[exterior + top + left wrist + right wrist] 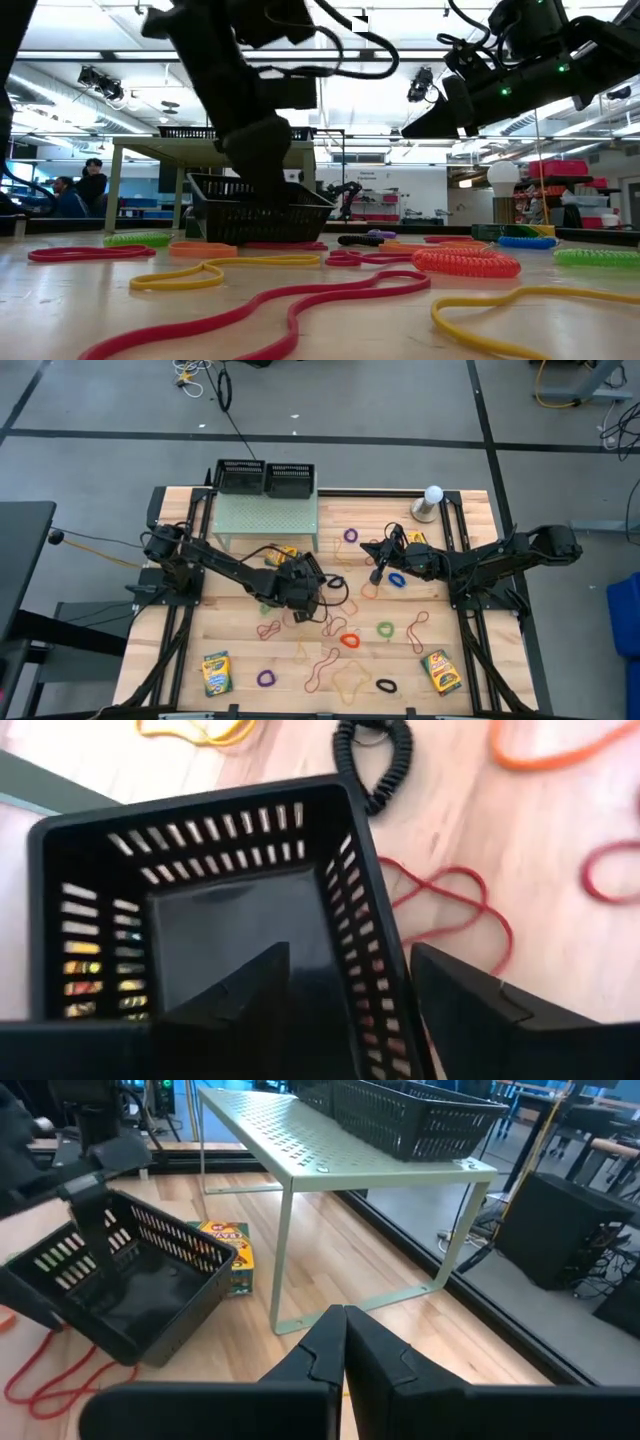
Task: Pick & Place Office Desk Supplies
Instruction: Put the black bin on the shelf
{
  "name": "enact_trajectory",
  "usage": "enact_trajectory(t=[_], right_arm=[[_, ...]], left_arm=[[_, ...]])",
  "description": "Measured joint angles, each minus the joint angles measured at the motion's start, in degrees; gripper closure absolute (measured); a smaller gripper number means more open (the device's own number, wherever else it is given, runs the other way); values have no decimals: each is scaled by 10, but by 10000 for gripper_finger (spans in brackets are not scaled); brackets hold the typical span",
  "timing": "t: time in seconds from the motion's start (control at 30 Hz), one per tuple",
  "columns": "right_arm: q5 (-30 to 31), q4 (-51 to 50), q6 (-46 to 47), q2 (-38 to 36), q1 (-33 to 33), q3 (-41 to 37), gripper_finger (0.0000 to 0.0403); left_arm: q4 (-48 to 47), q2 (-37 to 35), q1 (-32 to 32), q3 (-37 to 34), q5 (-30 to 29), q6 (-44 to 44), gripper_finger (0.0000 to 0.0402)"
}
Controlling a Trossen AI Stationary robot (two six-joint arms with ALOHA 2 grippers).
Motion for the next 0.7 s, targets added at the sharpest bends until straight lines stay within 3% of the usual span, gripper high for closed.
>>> enact_trajectory(t=[0.43,0.7], right_arm=[[0,-5,15,0,0,0,387],[0,-10,17,0,0,0,387]], left_arm=[[-48,-1,-14,0,11,-2,378],[-123,-55,-50,0,-15,-11,387]])
